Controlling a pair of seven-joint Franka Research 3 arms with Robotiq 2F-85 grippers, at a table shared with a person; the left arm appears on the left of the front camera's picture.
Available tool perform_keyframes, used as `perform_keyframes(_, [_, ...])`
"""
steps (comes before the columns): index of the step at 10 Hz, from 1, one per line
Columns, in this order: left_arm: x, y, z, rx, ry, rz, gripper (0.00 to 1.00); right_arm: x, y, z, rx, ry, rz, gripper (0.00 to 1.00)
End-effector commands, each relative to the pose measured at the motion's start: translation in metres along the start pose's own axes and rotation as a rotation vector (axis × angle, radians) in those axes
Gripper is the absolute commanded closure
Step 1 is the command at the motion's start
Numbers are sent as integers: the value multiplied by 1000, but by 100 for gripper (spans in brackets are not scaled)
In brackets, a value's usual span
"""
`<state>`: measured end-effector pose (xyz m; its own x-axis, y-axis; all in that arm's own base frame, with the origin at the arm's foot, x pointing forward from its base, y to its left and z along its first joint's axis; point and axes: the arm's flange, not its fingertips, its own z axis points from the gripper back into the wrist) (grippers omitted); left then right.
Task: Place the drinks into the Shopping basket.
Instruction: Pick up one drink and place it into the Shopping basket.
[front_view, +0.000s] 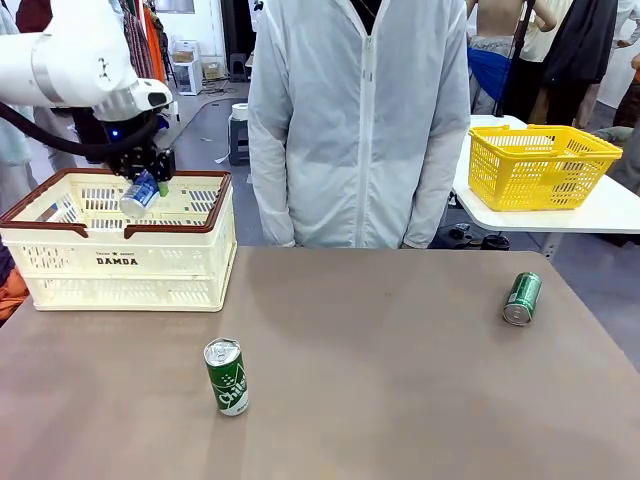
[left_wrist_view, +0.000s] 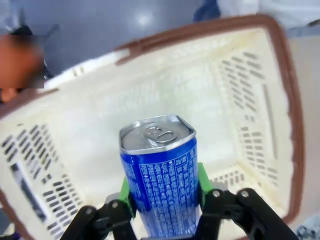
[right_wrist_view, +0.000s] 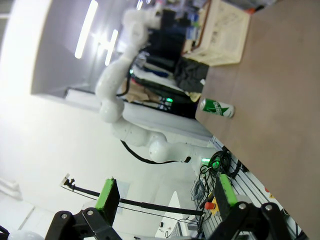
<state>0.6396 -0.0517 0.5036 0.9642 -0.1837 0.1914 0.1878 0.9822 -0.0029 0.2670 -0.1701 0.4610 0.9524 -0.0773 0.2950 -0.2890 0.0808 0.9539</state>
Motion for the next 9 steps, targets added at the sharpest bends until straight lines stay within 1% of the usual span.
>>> perform_keyframes(1, [0, -3, -21, 30, 37, 54, 100, 2, 5, 1, 10, -5, 2, 0])
perform_keyframes(3, [1, 4, -48, 19, 38, 108, 100, 2, 5, 1, 10, -5, 2, 0])
perform_keyframes(4, [0, 6, -58, 25, 59, 132, 100, 2, 5, 1, 10, -5, 2, 0])
perform_keyframes(5, [0, 7, -65, 21, 61, 142, 100, 2, 5, 1, 10, -5, 2, 0])
perform_keyframes(6, [2, 9, -70, -1, 84, 128, 100, 2, 5, 1, 10, -5, 2, 0])
perform_keyframes(8, [4, 9, -77, 14, 122, 141, 100, 2, 5, 1, 10, -5, 2, 0])
perform_keyframes(9, [5, 10, -79, 6, 134, 142, 66, 2, 5, 1, 10, -5, 2, 0])
